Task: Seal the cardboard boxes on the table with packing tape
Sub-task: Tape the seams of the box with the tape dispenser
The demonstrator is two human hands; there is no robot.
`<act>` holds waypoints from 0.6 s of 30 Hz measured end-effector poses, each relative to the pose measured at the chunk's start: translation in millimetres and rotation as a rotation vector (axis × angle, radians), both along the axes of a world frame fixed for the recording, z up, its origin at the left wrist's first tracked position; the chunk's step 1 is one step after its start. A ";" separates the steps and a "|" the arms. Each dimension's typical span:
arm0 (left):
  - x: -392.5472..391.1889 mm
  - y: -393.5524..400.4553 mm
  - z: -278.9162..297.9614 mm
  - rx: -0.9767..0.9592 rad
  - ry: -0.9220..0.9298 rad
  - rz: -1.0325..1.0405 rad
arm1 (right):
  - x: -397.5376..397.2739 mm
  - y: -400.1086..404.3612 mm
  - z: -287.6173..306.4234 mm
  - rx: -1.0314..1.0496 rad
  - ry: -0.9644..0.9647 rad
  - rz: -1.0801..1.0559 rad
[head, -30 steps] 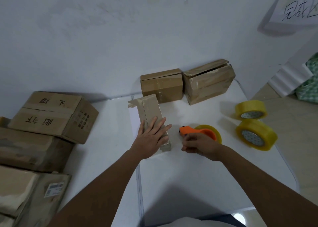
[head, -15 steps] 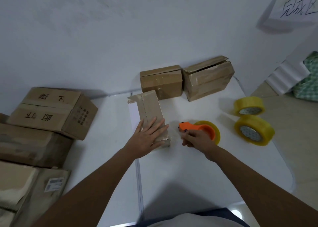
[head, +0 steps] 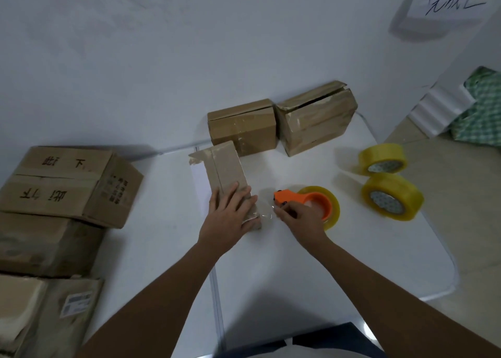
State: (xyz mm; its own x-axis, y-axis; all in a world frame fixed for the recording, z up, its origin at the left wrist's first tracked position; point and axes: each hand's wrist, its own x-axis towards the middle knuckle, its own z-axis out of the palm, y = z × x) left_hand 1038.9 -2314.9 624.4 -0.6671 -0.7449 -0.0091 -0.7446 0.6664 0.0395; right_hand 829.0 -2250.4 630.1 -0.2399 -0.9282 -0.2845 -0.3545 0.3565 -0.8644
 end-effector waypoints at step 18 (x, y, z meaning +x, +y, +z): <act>20.6 -3.1 -7.2 -0.093 -0.133 -0.052 | 33.1 -39.7 -33.9 -0.262 0.231 0.129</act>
